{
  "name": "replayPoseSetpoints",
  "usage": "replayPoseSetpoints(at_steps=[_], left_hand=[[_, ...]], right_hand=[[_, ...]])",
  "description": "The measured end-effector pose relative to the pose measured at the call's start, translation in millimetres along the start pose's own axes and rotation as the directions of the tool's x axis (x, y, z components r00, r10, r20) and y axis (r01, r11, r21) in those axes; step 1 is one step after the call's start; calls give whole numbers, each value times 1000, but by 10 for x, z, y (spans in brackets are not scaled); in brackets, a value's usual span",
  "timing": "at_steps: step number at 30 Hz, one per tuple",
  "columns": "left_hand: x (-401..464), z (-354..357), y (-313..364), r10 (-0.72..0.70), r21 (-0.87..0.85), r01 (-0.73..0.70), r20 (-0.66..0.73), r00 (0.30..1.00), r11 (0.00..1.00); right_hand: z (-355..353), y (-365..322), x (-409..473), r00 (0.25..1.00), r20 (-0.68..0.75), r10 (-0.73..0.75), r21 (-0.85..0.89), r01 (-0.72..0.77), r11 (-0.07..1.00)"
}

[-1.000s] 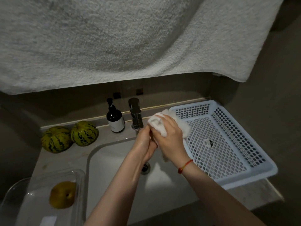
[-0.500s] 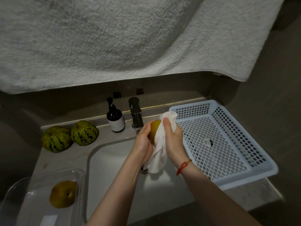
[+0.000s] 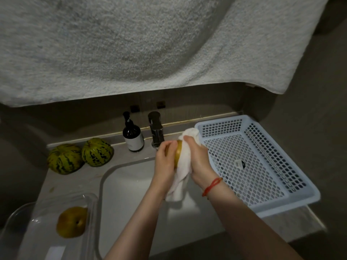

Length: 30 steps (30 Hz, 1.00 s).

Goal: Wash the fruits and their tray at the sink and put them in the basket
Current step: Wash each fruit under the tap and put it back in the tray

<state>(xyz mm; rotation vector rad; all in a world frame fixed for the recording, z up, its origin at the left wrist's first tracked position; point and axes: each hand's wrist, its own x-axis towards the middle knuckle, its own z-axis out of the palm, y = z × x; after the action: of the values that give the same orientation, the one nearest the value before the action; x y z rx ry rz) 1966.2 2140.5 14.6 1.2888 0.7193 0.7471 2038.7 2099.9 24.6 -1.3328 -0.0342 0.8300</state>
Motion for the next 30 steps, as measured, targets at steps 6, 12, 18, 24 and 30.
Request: replayPoseSetpoints(at_steps=[6, 12, 18, 24, 30], left_hand=[[-12, 7, 20, 31, 72, -31, -1, 1000, 997], [-23, 47, 167, -462, -298, 487, 155, 873, 821], [-54, 95, 131, -276, -200, 268, -14, 961, 943], [-71, -19, -37, 69, 76, -72, 43, 997, 994], [-18, 20, 27, -275, -30, 277, 47, 960, 961]], right_hand=[[-54, 118, 6, 975, 127, 184, 262, -212, 942], [-189, 275, -145, 766, 158, -624, -272, 641, 718], [-122, 281, -189, 831, 106, -545, -182, 555, 811], [-87, 6, -84, 941, 129, 313, 230, -335, 914], [-119, 203, -100, 985, -82, -151, -90, 144, 986]])
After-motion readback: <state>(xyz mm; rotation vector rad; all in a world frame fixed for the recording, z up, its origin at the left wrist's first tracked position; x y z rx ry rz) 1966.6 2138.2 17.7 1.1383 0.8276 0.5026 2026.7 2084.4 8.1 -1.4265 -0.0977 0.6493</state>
